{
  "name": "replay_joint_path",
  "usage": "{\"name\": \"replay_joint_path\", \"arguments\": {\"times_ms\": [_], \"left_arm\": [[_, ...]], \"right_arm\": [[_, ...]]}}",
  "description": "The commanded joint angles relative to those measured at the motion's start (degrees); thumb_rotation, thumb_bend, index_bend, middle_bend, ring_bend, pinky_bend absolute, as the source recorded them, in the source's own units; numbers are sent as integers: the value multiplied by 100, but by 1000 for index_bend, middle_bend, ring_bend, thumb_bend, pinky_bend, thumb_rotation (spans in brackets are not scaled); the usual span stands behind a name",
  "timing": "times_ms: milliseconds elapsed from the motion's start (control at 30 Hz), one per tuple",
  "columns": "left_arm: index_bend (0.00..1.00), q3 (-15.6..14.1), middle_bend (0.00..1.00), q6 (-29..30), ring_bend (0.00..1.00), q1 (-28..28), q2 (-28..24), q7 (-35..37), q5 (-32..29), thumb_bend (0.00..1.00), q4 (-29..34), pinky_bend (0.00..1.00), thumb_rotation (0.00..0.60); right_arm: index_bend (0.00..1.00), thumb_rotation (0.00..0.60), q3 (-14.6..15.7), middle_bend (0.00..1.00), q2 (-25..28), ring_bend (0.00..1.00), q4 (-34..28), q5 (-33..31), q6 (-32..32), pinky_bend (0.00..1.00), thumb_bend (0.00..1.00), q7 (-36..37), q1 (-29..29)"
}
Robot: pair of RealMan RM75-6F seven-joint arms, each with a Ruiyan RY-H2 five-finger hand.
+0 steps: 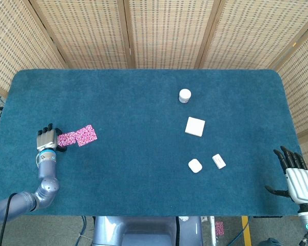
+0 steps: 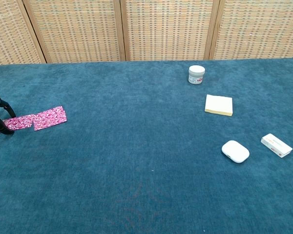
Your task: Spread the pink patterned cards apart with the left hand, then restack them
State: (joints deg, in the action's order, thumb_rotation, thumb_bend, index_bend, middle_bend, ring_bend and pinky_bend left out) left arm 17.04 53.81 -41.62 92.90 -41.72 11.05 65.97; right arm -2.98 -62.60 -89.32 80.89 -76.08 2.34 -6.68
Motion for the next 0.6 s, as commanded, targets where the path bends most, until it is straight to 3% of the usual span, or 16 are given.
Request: {"name": "replay_joint_path", "arguments": {"times_ms": [33,267,600], "left_arm": [[454,-4,0,6,0,-4,9,-4,-8,325,-14,0,600],[493,-16,0,38,0,-16,10,-24,3,470,17,0,600],[543,36,0,112,0,3,-51,84,73,464,110,0,600]], "right_arm": [[0,600,1,0,-2,0,0,2,-2,0,0,-3,1],[0,600,2,0,-8,0,3,-2,5,0,0,-12,-3],[0,600,0,0,-24,0,14,-24,32,0,0,-33,-13]]}}
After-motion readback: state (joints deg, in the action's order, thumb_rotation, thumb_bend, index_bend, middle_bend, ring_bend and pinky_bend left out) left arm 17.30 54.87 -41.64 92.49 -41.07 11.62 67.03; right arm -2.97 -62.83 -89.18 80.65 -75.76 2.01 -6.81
